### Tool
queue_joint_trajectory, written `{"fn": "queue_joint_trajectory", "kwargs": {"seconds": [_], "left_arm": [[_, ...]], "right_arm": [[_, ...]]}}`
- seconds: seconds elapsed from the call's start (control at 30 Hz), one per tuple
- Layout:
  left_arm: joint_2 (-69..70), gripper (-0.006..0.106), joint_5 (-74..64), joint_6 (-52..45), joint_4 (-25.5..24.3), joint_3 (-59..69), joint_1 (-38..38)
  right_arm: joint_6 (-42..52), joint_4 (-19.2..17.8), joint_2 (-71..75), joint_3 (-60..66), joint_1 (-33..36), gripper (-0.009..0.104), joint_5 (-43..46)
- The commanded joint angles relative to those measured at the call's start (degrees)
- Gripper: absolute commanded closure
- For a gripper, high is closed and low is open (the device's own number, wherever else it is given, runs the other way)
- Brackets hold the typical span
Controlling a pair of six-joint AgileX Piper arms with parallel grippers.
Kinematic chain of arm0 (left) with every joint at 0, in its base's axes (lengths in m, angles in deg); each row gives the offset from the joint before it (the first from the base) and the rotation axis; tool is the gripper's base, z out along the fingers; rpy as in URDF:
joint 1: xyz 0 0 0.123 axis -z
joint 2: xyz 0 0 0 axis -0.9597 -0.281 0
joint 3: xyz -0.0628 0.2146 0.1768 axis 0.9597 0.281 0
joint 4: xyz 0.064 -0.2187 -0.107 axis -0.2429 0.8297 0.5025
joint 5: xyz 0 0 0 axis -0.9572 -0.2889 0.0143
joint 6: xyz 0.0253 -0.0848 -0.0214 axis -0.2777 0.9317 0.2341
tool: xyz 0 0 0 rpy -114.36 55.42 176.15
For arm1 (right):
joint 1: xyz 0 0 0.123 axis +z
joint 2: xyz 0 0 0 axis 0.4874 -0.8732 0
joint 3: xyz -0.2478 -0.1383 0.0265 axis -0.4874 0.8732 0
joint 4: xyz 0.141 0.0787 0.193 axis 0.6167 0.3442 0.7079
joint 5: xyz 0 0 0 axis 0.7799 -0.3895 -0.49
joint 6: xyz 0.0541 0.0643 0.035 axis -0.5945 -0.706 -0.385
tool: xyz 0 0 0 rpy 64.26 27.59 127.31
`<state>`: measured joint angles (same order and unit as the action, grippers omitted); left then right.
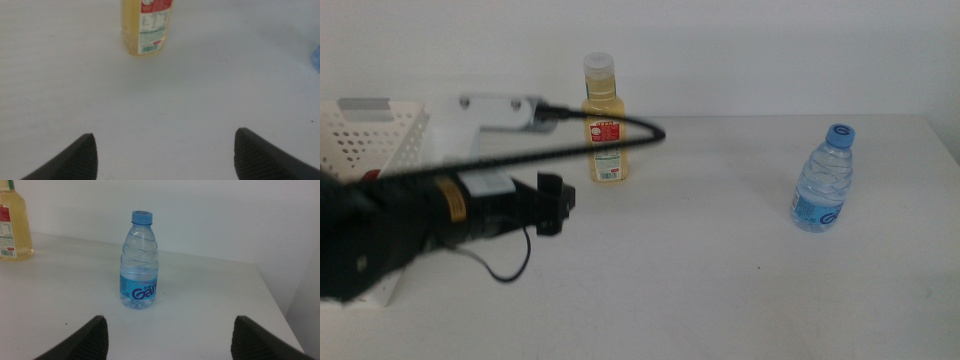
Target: Use arms to grab the bottles and put them into the dustbin to the left of the table.
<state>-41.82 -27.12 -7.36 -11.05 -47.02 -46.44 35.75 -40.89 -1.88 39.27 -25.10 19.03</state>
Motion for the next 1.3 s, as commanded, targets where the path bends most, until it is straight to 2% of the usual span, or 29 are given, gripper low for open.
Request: {"fn": "queue_joint_trajectory", "kwargs": {"seconds": [0.0, 0.07, 0.3, 0.63, 0.73, 0.87, 0.97, 1.1, 1.27], "left_arm": [[1.8, 0.010, 11.2, 1.4, 0.0, 2.0, 0.3], [1.7, 0.010, 15.6, 1.4, -0.3, 4.9, -0.1], [1.7, 0.010, 22.6, -1.3, -5.9, 8.0, -0.1], [1.7, 0.010, 26.6, -2.1, -5.6, 8.0, -0.1], [1.7, 0.010, 27.9, -8.8, 0.6, 9.0, -0.1], [1.6, 0.010, 35.7, -24.3, 13.3, 12.9, 1.1], [1.1, 0.010, 44.3, -33.9, 18.6, 16.1, 2.5], [0.0, 0.010, 51.7, -35.9, 19.1, 18.0, 3.0], [0.0, 0.010, 51.9, -35.7, 19.1, 18.0, 2.9]], "right_arm": [[0.2, -0.3, 1.6, -0.5, -0.4, 0.031, 4.7], [0.2, -0.3, 1.6, -0.5, -0.4, 0.031, 4.7], [0.2, -0.3, 1.6, -0.5, -0.4, 0.031, 4.7], [0.2, -0.3, 1.6, -0.5, -0.4, 0.031, 4.7], [0.2, -0.3, 1.6, -0.5, -0.4, 0.031, 4.7], [0.2, -0.3, 1.6, -0.5, -0.4, 0.031, 4.7], [0.2, -0.3, 1.6, -0.5, -0.4, 0.031, 4.7], [0.2, -0.3, 1.6, -0.5, -0.4, 0.031, 4.7], [0.2, -0.3, 1.6, -0.5, -0.4, 0.031, 4.7]]}}
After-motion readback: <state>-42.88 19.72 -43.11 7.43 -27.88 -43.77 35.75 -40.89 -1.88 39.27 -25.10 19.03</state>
